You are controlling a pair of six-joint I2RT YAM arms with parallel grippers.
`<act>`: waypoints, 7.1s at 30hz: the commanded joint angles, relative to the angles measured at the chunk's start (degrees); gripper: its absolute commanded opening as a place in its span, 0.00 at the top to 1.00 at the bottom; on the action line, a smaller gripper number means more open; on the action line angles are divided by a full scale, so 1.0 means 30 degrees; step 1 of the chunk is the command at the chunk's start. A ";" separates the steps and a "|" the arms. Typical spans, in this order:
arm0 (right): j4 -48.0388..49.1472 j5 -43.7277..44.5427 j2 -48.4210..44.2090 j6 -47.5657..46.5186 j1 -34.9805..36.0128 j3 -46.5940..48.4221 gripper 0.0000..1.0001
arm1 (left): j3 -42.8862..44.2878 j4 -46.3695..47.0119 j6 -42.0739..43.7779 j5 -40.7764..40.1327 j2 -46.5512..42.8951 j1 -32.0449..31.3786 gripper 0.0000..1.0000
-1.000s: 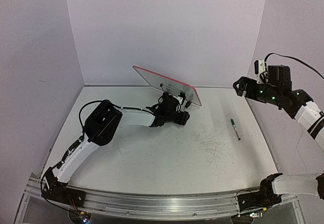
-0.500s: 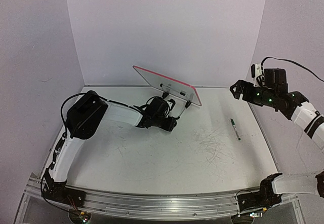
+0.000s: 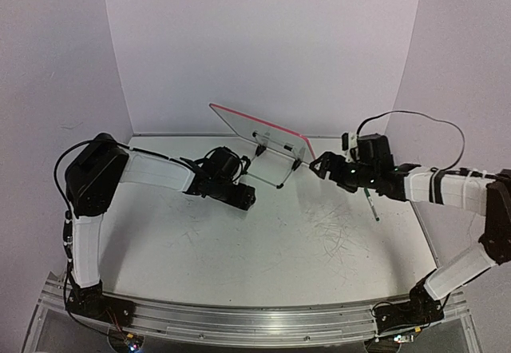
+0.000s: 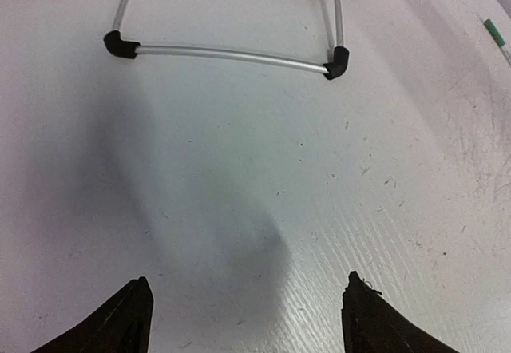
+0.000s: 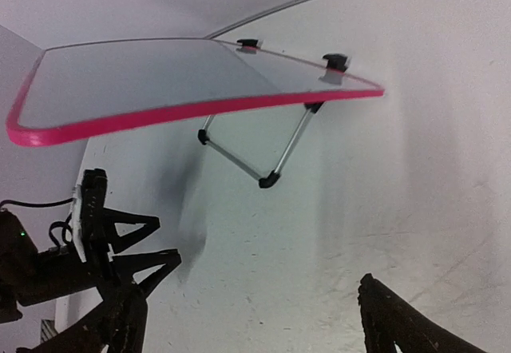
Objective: Write a sentence on the whiteboard
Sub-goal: Adjust the whiteboard stand at the center of the board, then adjust the whiteboard at the center of the board.
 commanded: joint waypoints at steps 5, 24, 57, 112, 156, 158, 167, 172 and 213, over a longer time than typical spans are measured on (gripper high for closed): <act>0.6782 0.2760 0.2783 0.2891 0.0274 -0.0084 0.12 | -0.2268 0.3167 -0.3311 0.2984 -0.3614 0.2135 0.09; 0.3455 -0.3923 1.1170 -0.2380 -0.4450 1.1149 0.13 | -0.3663 0.4228 -0.5354 0.4124 -0.5584 0.2262 0.03; 0.3718 -0.8619 1.4662 -0.0030 -0.2935 1.0884 0.21 | -0.2367 0.0672 -0.5676 0.1299 -1.1243 0.2961 0.02; -0.7653 -0.4768 1.2180 -2.3315 0.2060 1.1133 0.37 | 0.2868 -0.6994 -0.4290 0.1017 -0.9966 0.3055 0.18; 0.2097 1.0877 0.9063 -0.3076 1.0346 0.1747 1.00 | -0.2734 -0.5436 -0.7550 -0.1857 -1.6512 0.3012 0.14; 0.1405 1.2019 0.9390 -0.1615 1.1289 0.2004 1.00 | -0.3318 -0.5309 -0.7978 -0.1227 -1.7010 0.3004 0.13; -0.1880 1.4951 1.1786 0.4129 1.4033 0.4470 0.94 | -0.6572 -0.4949 -0.9705 -0.0531 -1.9735 0.2986 0.13; -0.2032 1.4781 1.2815 0.4612 1.4516 0.6252 0.78 | -0.7182 -0.4711 -0.9099 -0.0201 -2.0423 0.2989 0.09; 0.1484 -1.4632 0.8746 -0.9034 -0.5806 0.9640 0.17 | -0.9625 -0.0758 -1.0491 0.2030 -1.7380 0.2262 0.12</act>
